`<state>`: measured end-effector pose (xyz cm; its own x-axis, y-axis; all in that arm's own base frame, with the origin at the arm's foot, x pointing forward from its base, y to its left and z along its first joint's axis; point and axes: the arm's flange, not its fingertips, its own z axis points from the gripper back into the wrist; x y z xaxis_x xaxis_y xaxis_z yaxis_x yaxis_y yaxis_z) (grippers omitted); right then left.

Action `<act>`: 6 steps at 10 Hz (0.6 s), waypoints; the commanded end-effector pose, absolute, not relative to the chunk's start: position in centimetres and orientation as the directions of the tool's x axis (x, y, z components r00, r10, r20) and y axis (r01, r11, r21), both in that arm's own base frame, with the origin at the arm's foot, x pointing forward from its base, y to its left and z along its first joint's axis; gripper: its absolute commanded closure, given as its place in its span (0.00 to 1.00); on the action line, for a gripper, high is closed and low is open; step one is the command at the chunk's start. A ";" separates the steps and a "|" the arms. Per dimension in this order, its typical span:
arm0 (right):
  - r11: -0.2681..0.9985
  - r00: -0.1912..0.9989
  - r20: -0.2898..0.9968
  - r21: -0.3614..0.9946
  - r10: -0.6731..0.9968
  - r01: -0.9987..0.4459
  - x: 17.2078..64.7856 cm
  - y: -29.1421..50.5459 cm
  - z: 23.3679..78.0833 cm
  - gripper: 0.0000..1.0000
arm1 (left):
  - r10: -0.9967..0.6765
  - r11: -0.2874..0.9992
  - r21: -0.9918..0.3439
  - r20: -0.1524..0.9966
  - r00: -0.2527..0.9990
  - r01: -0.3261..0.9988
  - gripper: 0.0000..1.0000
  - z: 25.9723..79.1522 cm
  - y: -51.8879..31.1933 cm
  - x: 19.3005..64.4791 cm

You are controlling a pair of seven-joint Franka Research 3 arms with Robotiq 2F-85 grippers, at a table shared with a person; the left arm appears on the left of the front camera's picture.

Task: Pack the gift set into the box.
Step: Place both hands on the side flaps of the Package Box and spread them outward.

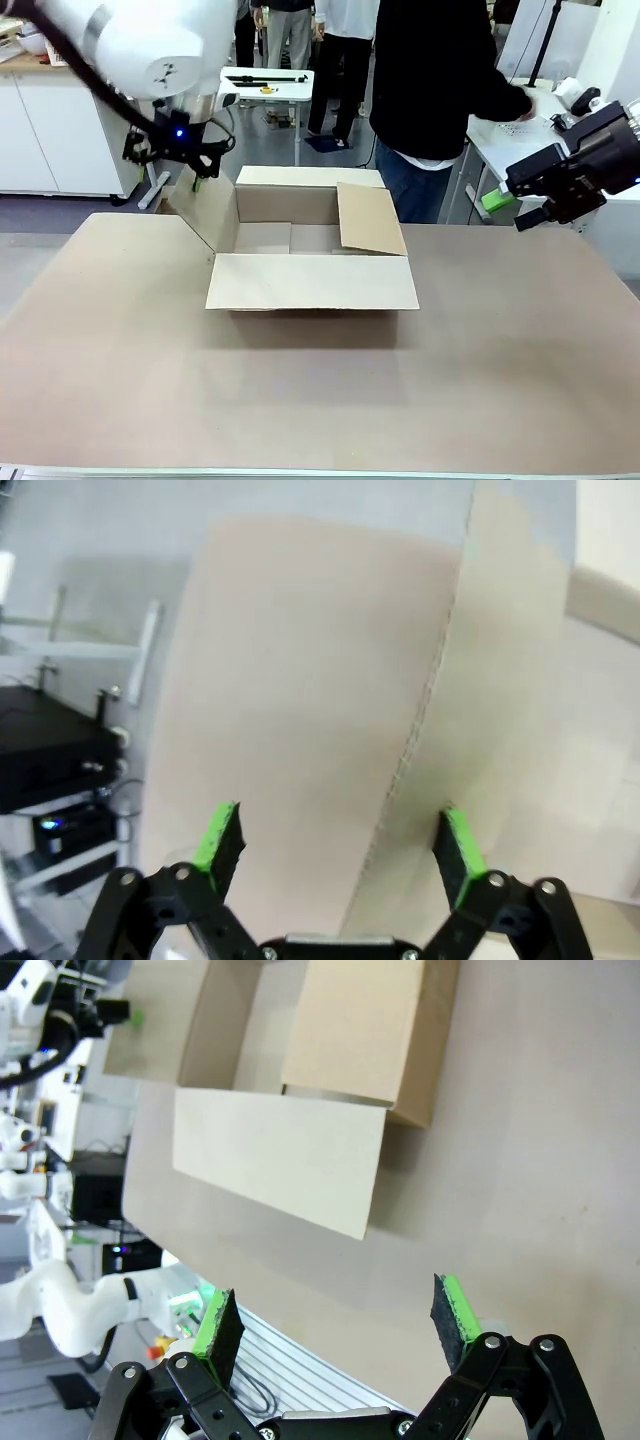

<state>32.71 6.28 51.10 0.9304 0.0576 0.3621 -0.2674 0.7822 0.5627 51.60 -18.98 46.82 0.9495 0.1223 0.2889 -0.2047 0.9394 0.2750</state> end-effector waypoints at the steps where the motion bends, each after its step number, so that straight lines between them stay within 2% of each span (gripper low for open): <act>1: 0.773 0.922 0.380 0.563 0.069 -0.291 33.0 6.3 51.0 0.00 | 0.144 0.965 0.171 0.281 0.949 -0.197 0.00 45.5 -16.6 50.1; 4: 0.773 0.922 0.380 0.563 0.069 -0.291 33.0 6.3 51.0 0.00 | 0.154 0.985 -0.116 0.268 0.951 -0.127 0.00 44.4 -12.1 49.5; 5: 0.773 0.922 0.380 0.563 0.069 -0.291 33.0 6.3 51.0 0.00 | 0.166 0.958 -0.273 0.288 0.943 -0.086 0.00 44.4 -10.8 49.3; 6: 0.773 0.922 0.380 0.563 0.069 -0.291 33.0 6.3 51.0 0.00 | 0.186 0.981 0.004 0.294 0.938 -0.195 0.00 44.9 -14.3 50.8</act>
<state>32.71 6.28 51.12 0.9302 0.0575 0.3625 -0.2676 0.7823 0.5625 50.61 -12.15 44.73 0.9285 0.1998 0.3129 -0.1695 0.9780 -0.1215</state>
